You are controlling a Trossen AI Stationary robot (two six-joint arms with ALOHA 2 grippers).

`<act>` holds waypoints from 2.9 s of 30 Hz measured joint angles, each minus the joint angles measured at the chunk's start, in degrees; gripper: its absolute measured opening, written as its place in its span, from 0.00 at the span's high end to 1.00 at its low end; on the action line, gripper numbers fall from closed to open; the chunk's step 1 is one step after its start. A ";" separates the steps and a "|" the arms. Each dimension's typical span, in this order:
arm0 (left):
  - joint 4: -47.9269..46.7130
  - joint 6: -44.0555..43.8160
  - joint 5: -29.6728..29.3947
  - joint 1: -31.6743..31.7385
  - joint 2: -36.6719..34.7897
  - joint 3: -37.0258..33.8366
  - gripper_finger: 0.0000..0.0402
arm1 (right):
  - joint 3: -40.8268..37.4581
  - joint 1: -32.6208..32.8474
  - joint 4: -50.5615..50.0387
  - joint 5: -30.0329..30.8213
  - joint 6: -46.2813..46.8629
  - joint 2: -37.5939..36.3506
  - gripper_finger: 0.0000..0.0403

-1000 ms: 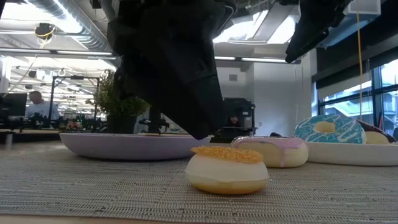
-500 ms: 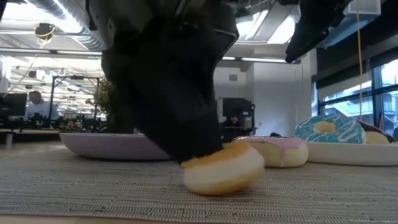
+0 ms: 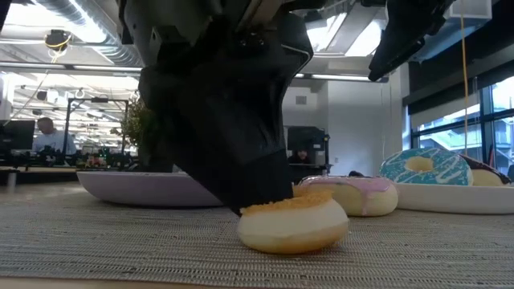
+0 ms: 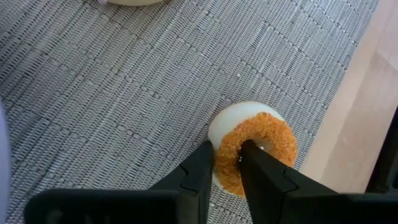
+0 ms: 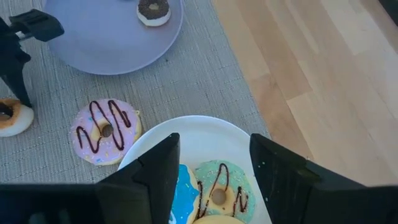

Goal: Pick & Place donuts
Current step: Put the small orange donut on the purple plate, then put the large purple donut on the white plate

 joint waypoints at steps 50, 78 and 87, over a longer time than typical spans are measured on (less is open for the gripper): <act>-30.58 2.86 -2.61 14.78 -10.14 -1.79 0.88 | -0.02 0.00 -3.79 0.04 0.42 0.00 0.51; -33.35 3.92 -2.50 16.46 -11.72 -1.84 0.55 | -0.02 0.00 -3.82 -5.71 3.46 0.00 0.51; -29.72 6.51 -7.45 13.26 -19.04 -1.77 0.56 | -0.04 0.02 2.76 -7.82 6.05 0.44 0.51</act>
